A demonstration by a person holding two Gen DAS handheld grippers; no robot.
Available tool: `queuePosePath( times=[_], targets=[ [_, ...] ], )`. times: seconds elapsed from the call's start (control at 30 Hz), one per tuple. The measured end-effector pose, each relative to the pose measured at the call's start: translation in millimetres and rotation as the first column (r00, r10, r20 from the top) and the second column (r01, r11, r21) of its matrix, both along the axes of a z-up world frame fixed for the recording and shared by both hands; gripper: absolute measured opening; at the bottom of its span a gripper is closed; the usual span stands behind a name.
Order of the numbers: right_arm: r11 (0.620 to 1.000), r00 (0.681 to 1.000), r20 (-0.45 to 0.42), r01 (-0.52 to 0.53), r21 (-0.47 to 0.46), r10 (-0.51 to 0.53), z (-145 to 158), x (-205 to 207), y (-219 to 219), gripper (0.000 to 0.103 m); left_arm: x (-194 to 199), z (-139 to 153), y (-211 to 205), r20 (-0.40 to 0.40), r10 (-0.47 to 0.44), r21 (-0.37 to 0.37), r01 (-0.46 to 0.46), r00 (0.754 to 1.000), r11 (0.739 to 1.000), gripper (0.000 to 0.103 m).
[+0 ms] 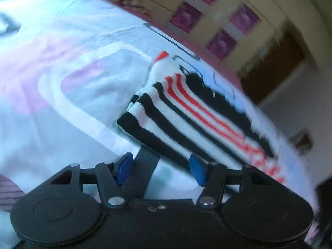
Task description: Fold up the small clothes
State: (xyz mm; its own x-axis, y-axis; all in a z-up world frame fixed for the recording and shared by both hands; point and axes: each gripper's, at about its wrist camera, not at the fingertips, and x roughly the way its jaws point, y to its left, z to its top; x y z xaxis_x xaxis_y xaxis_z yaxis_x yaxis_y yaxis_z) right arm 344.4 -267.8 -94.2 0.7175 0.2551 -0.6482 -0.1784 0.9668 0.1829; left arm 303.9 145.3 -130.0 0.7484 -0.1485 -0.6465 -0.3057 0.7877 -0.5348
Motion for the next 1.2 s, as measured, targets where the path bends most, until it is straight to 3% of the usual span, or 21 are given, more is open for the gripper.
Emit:
queuePosePath(
  times=[0.1, 0.13, 0.2, 0.43, 0.73, 0.8, 0.83, 0.9, 0.97, 1.2],
  targets=[
    [0.998, 0.999, -0.015, -0.028, 0.049, 0.029, 2, 7, 9, 0.023, 7, -9, 7, 0.025, 0.09, -0.116, -0.086, 0.996, 0.99, 0.057],
    [0.997, 0.999, -0.012, -0.042, 0.061, 0.043, 3, 9, 14, 0.016, 9, -12, 8, 0.034, 0.113, -0.132, -0.107, 0.993, 0.985, 0.051],
    [0.995, 0.998, -0.01, -0.069, 0.069, 0.07, 6, 15, 24, 0.007, 18, -16, 10, 0.036, 0.143, -0.144, -0.136, 0.989, 0.98, 0.046],
    [0.991, 0.994, -0.033, -0.104, 0.089, 0.107, 3, 49, 55, 0.007, 41, -28, 20, 0.086, 0.207, -0.215, -0.185, 0.975, 0.959, 0.046],
    [0.983, 0.986, -0.061, -0.146, 0.113, 0.154, -6, 91, 97, 0.007, 62, -35, 30, 0.107, 0.201, -0.247, -0.17, 0.974, 0.954, 0.016],
    [0.981, 0.986, -0.059, -0.147, 0.124, 0.156, -3, 95, 102, 0.006, 53, -23, 28, 0.203, 0.19, -0.278, -0.13, 0.961, 0.952, 0.016],
    [0.979, 0.986, -0.058, -0.148, 0.14, 0.157, -2, 97, 103, 0.006, 52, -19, 25, 0.215, 0.171, -0.237, -0.119, 0.962, 0.964, 0.016],
    [0.978, 0.984, -0.068, -0.153, 0.139, 0.164, -6, 101, 109, 0.006, 54, -27, 27, 0.173, 0.168, -0.224, -0.127, 0.97, 0.966, 0.016],
    [0.981, 0.975, -0.133, -0.169, 0.091, 0.18, -22, 108, 119, 0.006, 56, -42, 33, 0.12, 0.18, -0.253, -0.145, 0.976, 0.956, 0.016],
    [0.983, 0.978, -0.106, -0.172, 0.068, 0.178, -29, 103, 119, 0.002, 55, -36, 33, 0.129, 0.182, -0.272, -0.141, 0.975, 0.952, 0.016]
  ],
)
